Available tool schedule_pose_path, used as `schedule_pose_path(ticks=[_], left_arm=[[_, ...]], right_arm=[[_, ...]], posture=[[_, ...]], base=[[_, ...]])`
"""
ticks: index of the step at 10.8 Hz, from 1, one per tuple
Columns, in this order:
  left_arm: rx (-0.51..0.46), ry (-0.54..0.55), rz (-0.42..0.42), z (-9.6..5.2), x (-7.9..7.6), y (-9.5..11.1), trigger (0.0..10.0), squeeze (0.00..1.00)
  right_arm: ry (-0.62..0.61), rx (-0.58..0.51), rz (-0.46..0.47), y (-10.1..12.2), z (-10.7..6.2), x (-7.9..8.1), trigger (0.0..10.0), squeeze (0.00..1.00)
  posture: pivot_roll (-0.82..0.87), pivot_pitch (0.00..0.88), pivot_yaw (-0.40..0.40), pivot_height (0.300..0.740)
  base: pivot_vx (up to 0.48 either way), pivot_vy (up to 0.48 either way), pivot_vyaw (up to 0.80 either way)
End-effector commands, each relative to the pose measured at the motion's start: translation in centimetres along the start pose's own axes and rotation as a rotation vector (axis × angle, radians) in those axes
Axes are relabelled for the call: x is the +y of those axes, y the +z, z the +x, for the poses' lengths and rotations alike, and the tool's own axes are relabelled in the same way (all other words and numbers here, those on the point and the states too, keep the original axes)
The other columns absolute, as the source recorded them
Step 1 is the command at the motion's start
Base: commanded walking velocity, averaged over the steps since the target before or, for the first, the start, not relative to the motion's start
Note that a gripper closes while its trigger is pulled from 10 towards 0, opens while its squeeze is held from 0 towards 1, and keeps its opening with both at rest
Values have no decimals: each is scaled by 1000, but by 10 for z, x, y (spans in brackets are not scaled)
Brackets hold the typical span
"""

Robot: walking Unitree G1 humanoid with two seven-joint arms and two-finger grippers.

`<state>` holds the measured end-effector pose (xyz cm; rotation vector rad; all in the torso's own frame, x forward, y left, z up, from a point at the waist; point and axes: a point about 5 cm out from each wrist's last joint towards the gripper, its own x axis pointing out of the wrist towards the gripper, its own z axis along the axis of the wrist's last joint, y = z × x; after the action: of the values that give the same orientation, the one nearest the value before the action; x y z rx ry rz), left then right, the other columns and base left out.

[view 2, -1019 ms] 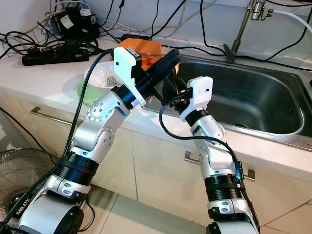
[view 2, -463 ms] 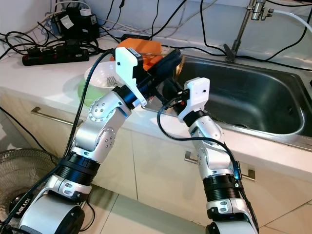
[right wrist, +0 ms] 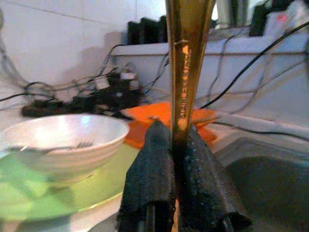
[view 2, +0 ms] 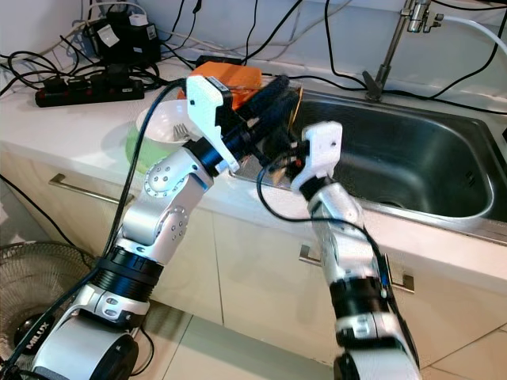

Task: Kitchen organization

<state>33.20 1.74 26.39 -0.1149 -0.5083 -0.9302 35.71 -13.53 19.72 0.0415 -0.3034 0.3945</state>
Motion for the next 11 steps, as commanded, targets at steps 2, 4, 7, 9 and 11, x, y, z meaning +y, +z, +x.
schedule_pose_path(ticks=[2, 4, 7, 9, 11], left_arm=[[-24, -43, -6, 2, -10, 3, 10000, 1000], [-27, -22, -4, -3, -7, 3, 10000, 0], [-51, 119, -13, -21, 14, 7, 10000, 0], [-140, 264, -18, -27, 33, 22, 10000, 0], [-128, 321, 7, -31, 40, 22, 10000, 0]], right_arm=[[-89, -5, -24, 5, 6, -16, 0, 0], [-120, -2, -38, 6, 10, -22, 0, 0], [-203, -1, -55, 8, 15, -39, 0, 0], [-214, -2, -55, 6, 15, -41, 0, 0], [-240, 14, -62, 2, 14, -46, 0, 0]], posture=[[161, 2, 18, 740], [164, 0, 17, 740], [170, 0, 15, 740], [170, 0, 13, 740], [172, 0, 12, 740]], base=[[0, 0, 0], [0, 0, 0], [0, 0, 0], [0, 0, 0], [0, 0, 0]])
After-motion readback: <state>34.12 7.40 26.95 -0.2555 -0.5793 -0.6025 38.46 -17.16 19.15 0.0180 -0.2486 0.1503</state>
